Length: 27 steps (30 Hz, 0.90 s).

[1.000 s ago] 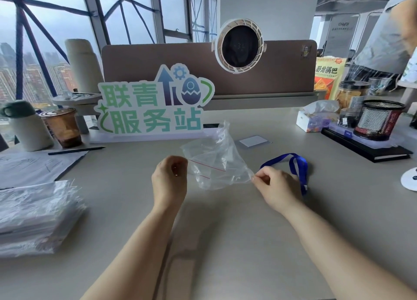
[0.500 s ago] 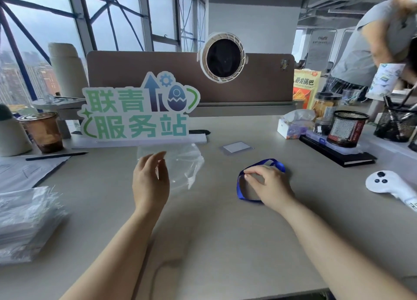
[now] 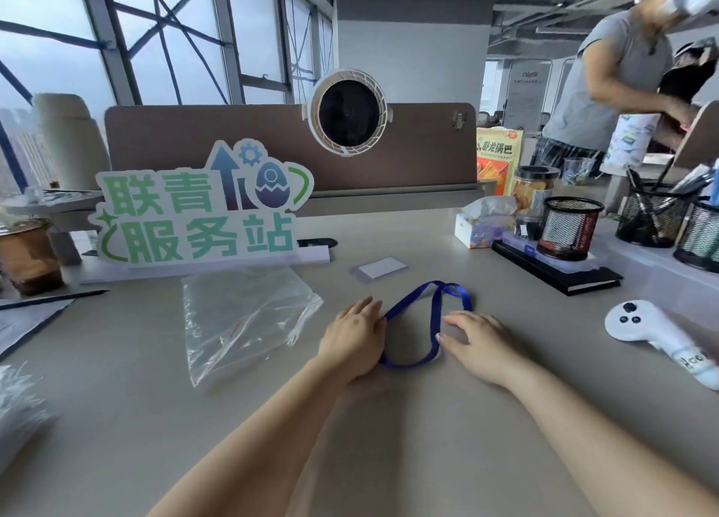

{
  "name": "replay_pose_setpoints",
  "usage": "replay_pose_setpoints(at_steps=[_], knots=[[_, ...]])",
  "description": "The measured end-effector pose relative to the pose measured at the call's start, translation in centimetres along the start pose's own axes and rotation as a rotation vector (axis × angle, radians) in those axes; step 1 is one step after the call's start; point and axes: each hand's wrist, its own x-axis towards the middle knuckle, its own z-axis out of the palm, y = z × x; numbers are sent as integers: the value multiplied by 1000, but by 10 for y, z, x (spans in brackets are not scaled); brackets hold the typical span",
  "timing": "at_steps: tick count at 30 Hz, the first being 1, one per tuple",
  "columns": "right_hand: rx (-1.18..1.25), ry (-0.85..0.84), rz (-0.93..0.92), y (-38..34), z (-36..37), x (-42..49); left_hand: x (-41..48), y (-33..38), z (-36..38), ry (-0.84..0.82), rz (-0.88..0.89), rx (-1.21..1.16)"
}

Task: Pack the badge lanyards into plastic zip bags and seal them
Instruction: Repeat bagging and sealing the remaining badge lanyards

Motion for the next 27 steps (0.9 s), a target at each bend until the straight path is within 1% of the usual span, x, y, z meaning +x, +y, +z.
replay_pose_setpoints(at_steps=[2, 4, 7, 9, 11, 14, 16, 20, 22, 25, 27], knots=[[-17, 7, 18, 2, 0, 12, 23, 2, 9, -30, -61, 48], [-24, 40, 17, 4, 1, 19, 47, 1, 17, -28, -91, 102], [17, 76, 10, 7, 2, 25, 83, -4, 24, -52, -124, 120], [97, 82, 65, 10, 2, 30, 97, -8, 30, -40, -140, 129], [194, 79, 145, 14, 1, 35, 99, -10, 34, 18, -138, 146], [396, 89, 238, 19, -2, 34, 86, -6, 34, 82, -140, 170], [454, 82, 251, 22, -5, 27, 70, -2, 30, 109, -136, 144], [368, 4, 195, 18, -5, 8, 20, 1, 17, 115, -98, 105], [320, -4, 154, 13, -2, -4, -7, 1, 10, 106, -63, 122], [251, 80, 68, 7, -2, -25, -44, -2, -3, 130, -9, 194], [115, 152, -7, 3, -2, -35, -59, -3, -11, 183, 1, 218]])
